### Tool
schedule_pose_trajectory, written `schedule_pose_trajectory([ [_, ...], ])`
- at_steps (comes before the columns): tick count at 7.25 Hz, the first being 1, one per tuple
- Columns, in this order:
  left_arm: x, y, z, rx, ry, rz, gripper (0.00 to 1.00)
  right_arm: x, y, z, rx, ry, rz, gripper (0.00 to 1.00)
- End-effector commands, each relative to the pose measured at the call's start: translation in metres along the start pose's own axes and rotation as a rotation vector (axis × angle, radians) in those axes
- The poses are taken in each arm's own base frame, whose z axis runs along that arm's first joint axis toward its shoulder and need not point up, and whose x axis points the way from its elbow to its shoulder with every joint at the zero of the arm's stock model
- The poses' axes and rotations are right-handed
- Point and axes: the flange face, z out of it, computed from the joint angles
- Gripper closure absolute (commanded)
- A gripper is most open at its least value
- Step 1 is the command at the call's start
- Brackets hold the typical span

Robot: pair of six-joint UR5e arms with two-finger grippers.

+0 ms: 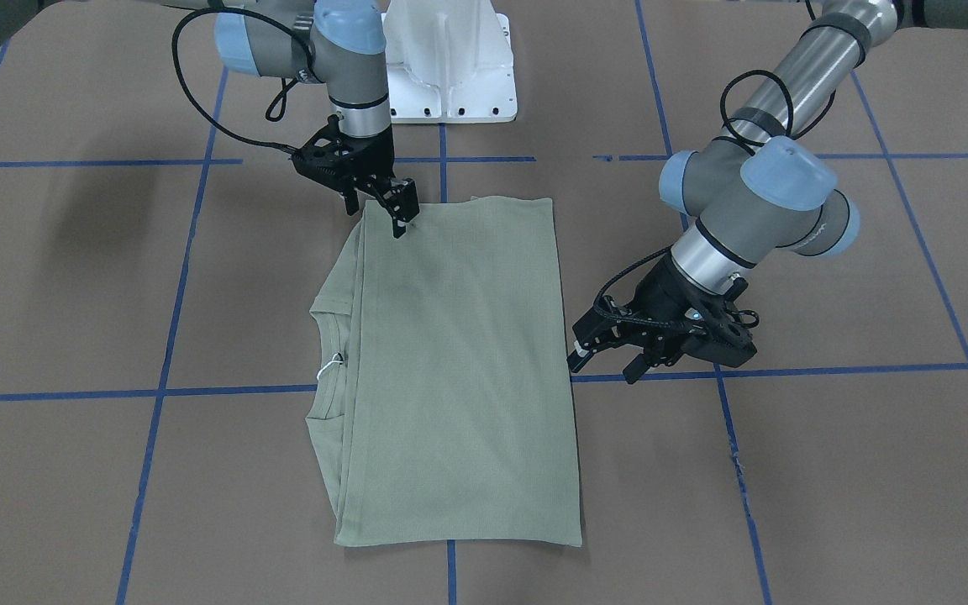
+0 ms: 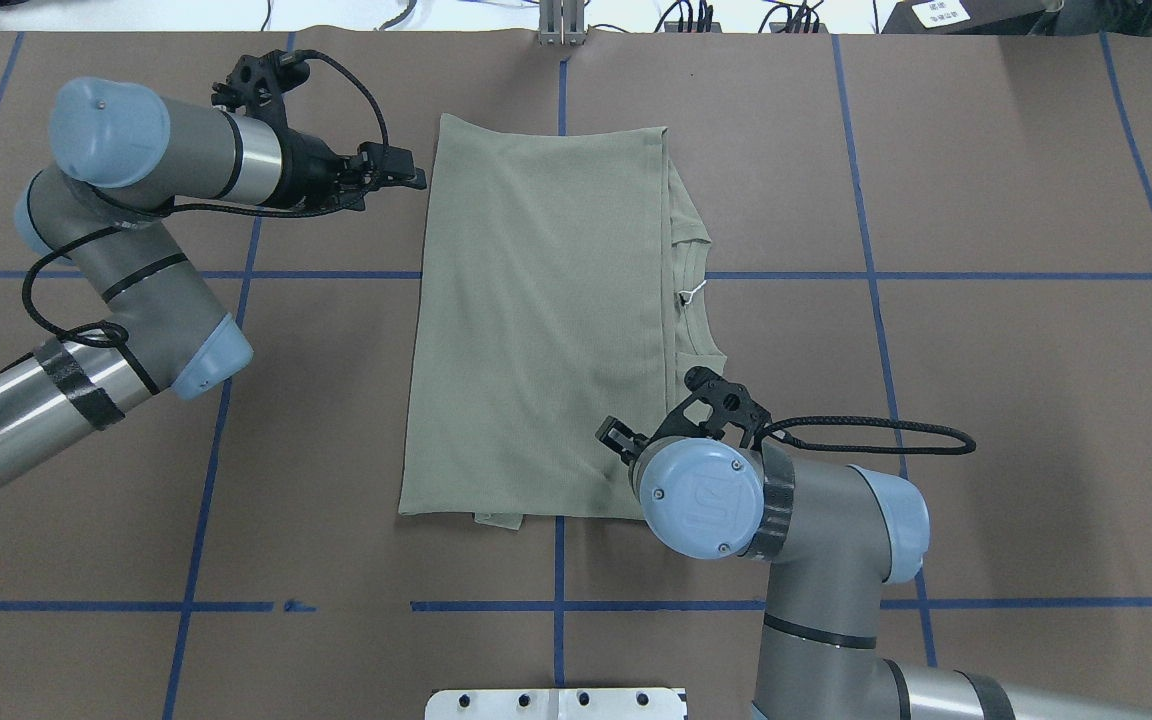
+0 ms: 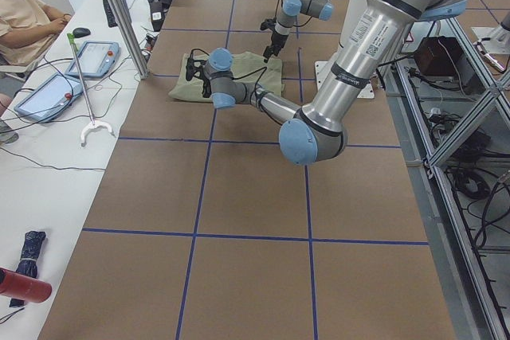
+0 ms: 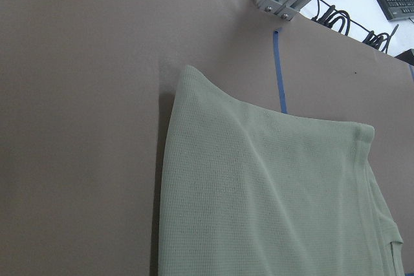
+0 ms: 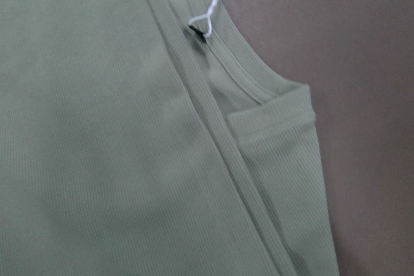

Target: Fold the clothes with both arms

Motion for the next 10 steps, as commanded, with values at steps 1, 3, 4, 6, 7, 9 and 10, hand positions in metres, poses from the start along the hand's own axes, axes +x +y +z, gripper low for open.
schedule_pose_trajectory([
  [1,-0.001,0.001,0.0,0.001,-0.002,-0.002,0.01,0.008,0.006,0.005,0.0,0.013,0.016,0.15],
  [3,-0.003,0.001,0.001,0.001,-0.005,-0.003,0.01,0.009,0.006,0.004,0.0,0.011,0.039,0.83],
  [4,-0.001,0.001,0.0,0.001,-0.002,-0.002,0.01,0.018,0.008,0.011,0.001,0.027,0.031,1.0],
  [6,-0.004,0.0,0.0,0.003,-0.007,-0.004,0.01,0.02,0.013,0.006,-0.011,0.022,0.024,1.0],
  [7,-0.004,0.0,0.0,0.003,-0.007,-0.004,0.01,0.02,0.011,0.007,-0.008,0.023,0.024,1.0],
  [9,-0.001,0.001,-0.001,0.003,-0.001,-0.024,0.01,0.016,0.003,-0.009,-0.017,-0.004,0.03,1.0],
  [10,0.007,0.017,-0.002,-0.012,0.017,-0.134,0.01,0.021,-0.002,-0.021,-0.027,-0.018,0.034,1.0],
])
